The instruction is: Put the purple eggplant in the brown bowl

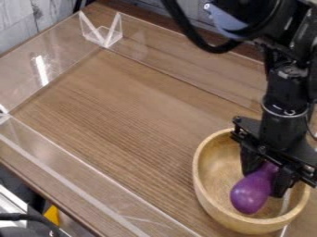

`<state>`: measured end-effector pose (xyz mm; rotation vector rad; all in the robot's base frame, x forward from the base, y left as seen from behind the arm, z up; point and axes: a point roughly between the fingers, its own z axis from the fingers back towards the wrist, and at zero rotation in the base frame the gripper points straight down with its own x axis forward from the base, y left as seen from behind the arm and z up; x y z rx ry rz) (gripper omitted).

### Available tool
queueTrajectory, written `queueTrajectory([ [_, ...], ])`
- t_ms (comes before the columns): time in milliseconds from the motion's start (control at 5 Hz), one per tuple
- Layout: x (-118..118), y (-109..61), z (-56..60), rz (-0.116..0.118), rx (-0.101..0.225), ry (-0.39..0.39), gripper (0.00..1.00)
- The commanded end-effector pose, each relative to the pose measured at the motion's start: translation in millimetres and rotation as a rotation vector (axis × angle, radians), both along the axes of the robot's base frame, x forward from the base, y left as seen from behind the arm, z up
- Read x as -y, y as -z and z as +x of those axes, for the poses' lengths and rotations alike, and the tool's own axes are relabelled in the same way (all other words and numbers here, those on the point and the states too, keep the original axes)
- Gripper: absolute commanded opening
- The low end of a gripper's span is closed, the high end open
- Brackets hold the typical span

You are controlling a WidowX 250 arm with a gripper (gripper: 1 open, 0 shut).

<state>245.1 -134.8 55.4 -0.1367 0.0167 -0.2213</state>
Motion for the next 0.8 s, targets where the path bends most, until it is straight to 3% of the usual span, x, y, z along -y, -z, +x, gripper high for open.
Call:
queueTrajectory([
  [0,0.2,-21.4,13.5,-0.017,0.058,-0.045,0.00],
  [400,-9.1,-27.8,21.0,-0.015,0.080,-0.079,0.00],
  [600,-9.6,-26.1,18.9,-0.016,0.096,-0.061,0.00],
])
